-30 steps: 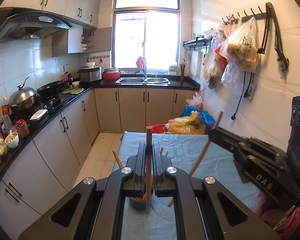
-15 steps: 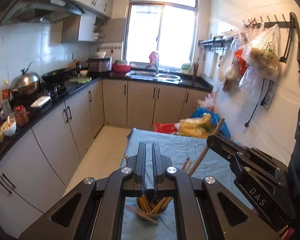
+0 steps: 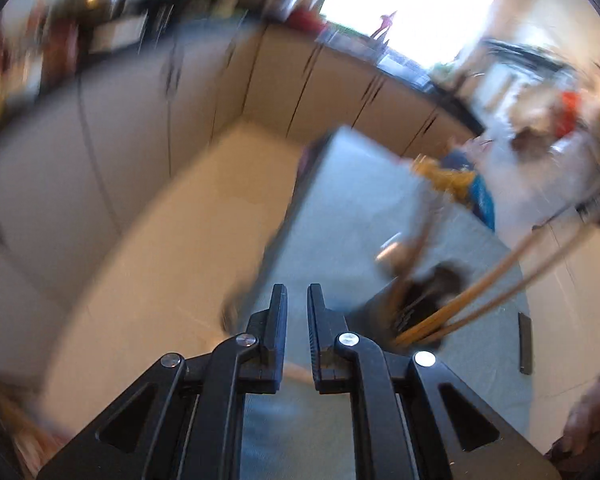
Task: Organize utensils
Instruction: 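Carry both upright chopsticks over the dark holder cup, then lower both chopsticks into the holder cup, pushing them down among the others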
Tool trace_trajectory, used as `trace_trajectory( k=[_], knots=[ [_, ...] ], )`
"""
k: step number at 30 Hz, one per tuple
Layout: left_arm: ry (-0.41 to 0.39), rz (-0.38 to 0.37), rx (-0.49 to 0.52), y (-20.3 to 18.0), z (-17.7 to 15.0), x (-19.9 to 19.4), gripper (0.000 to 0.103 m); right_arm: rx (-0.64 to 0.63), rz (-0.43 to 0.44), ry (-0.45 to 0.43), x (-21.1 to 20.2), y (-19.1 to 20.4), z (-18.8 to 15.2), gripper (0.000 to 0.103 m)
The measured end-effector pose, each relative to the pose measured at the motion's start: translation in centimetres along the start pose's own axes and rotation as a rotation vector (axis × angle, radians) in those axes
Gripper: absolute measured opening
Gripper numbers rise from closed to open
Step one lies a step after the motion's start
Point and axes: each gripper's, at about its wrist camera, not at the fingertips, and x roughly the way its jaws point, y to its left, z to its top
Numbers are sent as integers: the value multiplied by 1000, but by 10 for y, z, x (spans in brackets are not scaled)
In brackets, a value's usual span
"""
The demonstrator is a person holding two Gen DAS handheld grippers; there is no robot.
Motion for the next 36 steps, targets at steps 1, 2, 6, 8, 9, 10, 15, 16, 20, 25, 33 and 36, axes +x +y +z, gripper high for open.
trace_trajectory(
  k=[1,2,6,8,9,10,15,16,20,25,33,36],
  knots=[
    [30,-2,-42,16,-4,9,9,3,2,6,0,-1,-1,7],
    [39,-1,-67,25,-7,12,9,4,3,9,0,-1,-3,7],
    [43,-16,-202,69,-14,12,16,-9,2,12,-2,2,-7,7],
    [65,-44,-295,89,-16,17,21,-8,6,13,-2,4,-8,7],
    [78,-56,-336,96,-17,21,21,-6,8,15,-1,5,-9,7],
    [93,-78,-386,104,-19,27,21,-5,12,17,0,6,-9,7],
    [126,-100,-552,126,-28,52,21,-11,20,26,2,9,-14,7],
    [124,-107,-577,128,-30,54,21,-13,17,26,2,10,-14,7],
    [100,-140,-674,142,-31,74,24,-14,14,27,2,10,-15,7],
    [88,-178,-733,147,-30,93,24,-9,12,25,3,9,-14,7],
    [68,-222,-699,136,-28,104,7,-1,19,36,7,5,-16,7],
    [53,-222,-675,130,-27,96,6,2,15,35,6,5,-17,7]
  ],
)
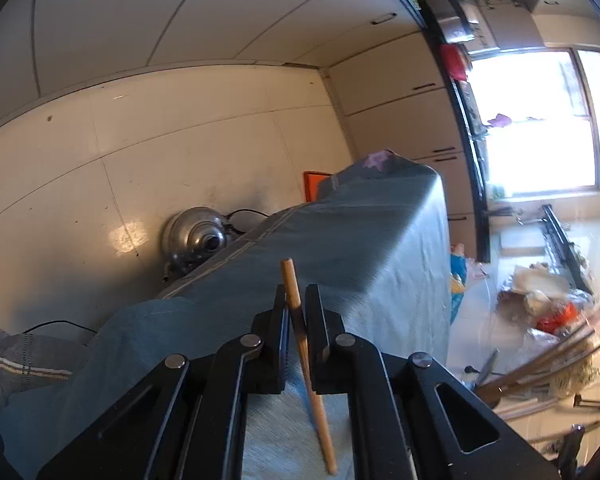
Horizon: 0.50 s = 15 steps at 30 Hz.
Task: Organize utensils
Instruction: 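Lower both chopsticks into the holder cup, pushing them down among the others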
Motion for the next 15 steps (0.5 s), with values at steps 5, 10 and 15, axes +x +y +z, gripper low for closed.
trace_trajectory(
  k=[5,10,15],
  knots=[
    [-59,-10,113,-35,-19,-31,5,0,-4,-6,-1,-2,1,7],
    [-130,-41,282,-89,-49,-75,5,-7,-13,-23,-7,-1,2,7],
    [-177,-91,429,-141,-76,-119,5,-6,-20,-29,-10,-2,3,7]
  ],
)
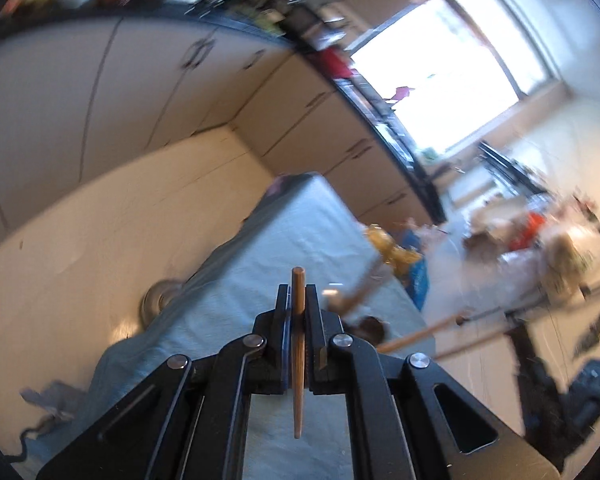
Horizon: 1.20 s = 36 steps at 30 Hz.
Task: Organize utensils
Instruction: 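Lower both chopsticks into the holder cup, pushing them down among the others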
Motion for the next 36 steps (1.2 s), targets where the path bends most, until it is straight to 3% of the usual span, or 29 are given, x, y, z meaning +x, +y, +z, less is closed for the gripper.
trace_trajectory(
  k=[10,13,18,30,36],
  knots=[
    [-141,-72,253,-103,17,-66,5,3,-16,-13,-4,-5,5,7],
    [-216,-42,315,-125,17,-72,5,9,-20,-17,-4,-7,7,7],
    [-275,10,385,-142,12,-56,5,24,-23,-20,-3,-12,8,7],
    [-164,105,434,-120,-3,10,5,23,-19,21,14,-14,-1,7],
    [-123,99,421,-117,-3,21,5,36,-20,44,23,-18,-6,7]
  ],
)
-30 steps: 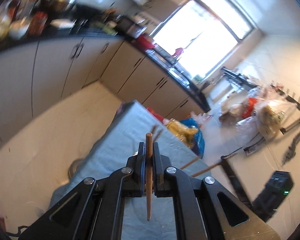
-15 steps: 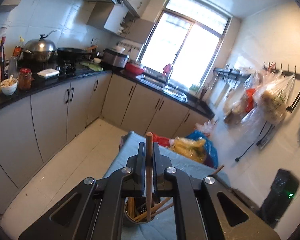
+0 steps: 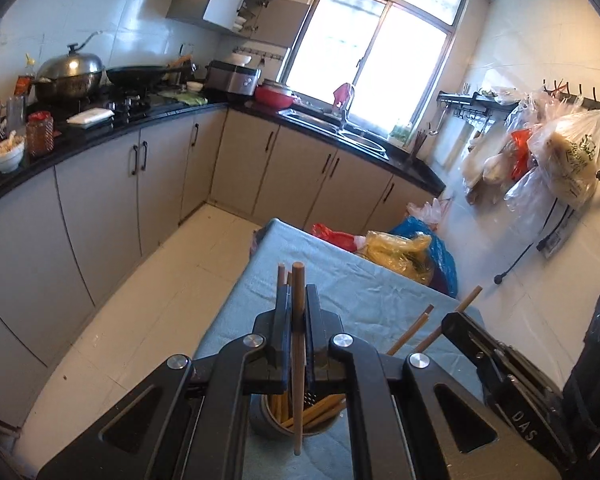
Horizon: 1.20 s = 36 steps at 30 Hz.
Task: Organize utensils
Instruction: 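Lower both chopsticks into the holder cup, pushing them down among the others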
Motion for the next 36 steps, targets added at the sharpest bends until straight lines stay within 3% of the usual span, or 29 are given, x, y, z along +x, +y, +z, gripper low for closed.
trace_trajectory(
  k=[9,28,36],
  knots=[
    [-108,-27,44,-18,29,-38,5,-4,-1,-20,-2,0,4,7],
    [37,85,69,2,-19,30,5,24,-20,53,16,-11,-14,7],
    [13,118,80,3,-30,35,5,53,-25,95,27,-18,-27,7]
  ],
)
